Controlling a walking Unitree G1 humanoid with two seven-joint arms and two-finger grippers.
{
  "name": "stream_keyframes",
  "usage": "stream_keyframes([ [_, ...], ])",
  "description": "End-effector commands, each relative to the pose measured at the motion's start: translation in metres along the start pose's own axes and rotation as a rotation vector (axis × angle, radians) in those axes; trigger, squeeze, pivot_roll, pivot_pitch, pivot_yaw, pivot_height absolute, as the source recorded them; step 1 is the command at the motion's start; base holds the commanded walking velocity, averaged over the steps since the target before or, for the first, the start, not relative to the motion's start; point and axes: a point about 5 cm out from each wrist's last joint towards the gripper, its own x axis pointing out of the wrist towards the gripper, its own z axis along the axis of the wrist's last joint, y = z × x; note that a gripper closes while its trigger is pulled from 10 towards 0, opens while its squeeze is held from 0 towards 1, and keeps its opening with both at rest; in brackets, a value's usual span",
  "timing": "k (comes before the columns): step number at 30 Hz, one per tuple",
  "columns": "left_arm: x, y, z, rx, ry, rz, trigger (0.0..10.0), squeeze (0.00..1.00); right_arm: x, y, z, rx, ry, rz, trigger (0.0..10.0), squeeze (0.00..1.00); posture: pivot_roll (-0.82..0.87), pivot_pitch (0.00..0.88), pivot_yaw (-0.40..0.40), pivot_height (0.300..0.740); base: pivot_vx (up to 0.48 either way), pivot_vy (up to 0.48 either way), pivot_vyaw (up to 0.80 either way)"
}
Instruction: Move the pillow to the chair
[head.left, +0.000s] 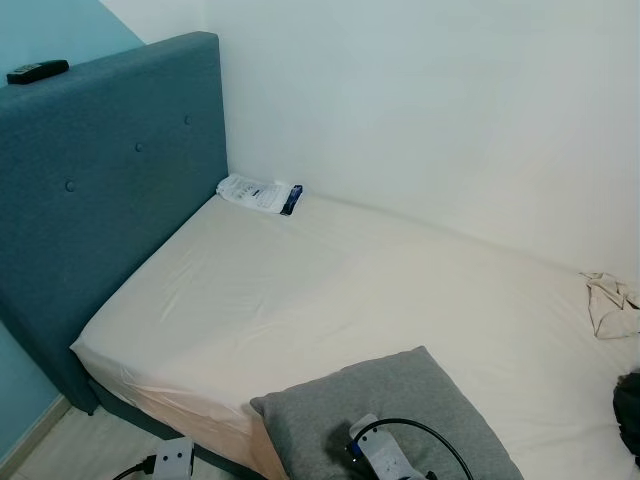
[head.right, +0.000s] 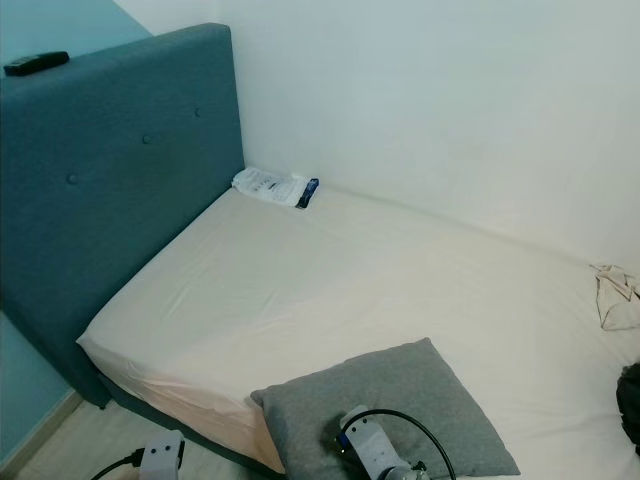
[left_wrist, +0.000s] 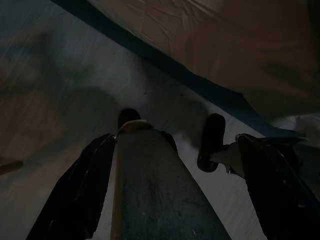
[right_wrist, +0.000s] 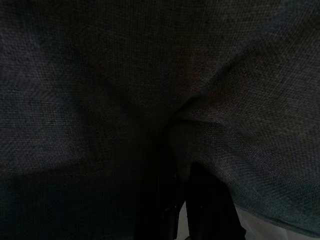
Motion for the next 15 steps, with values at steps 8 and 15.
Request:
stream_keyframes([
  [8,0.0001,-0.0010,-0.0013,-0.006,0.011,-0.008,10.0,0.00,-0.0033,-0.0160,-0.0141,-0.026,0.045,-0.059,10.0,0.00,0.08,0.000,-0.102,0.740,0.000,0.000,0.00],
  [15,0.0002,-0.0008,-0.0010,-0.008,0.010,-0.006,10.0,0.00,-0.0036,-0.0152,-0.0178,-0.032,0.054,-0.057,10.0,0.00,0.08,0.000,-0.103,0.740,0.000,0.000,0.00],
])
